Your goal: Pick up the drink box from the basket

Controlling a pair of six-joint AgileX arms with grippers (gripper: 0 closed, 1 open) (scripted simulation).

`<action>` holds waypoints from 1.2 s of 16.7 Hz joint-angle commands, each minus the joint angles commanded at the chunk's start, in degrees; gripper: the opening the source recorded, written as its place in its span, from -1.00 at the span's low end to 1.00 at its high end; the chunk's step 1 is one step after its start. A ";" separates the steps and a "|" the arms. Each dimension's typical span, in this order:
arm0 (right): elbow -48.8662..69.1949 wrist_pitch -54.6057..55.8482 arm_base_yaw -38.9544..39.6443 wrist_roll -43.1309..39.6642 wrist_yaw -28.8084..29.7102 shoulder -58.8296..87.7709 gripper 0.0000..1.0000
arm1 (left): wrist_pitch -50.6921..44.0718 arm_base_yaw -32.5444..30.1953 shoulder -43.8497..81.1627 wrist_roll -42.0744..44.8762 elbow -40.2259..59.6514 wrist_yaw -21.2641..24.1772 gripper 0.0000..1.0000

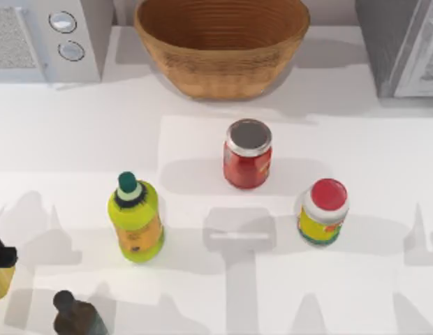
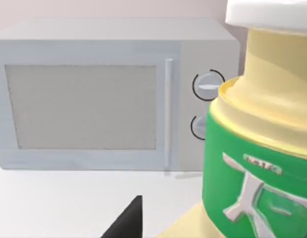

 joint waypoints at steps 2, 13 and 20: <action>0.00 0.00 0.00 0.00 0.00 0.00 1.00 | 0.62 -0.43 0.76 0.20 -0.01 -0.77 -1.00; 0.00 0.00 0.00 0.00 0.00 0.00 1.00 | 30.15 -17.18 29.49 3.35 4.23 -33.28 -1.00; 0.00 0.00 0.00 0.00 0.00 0.00 1.00 | 44.56 -25.40 43.95 5.09 6.23 -49.80 -1.00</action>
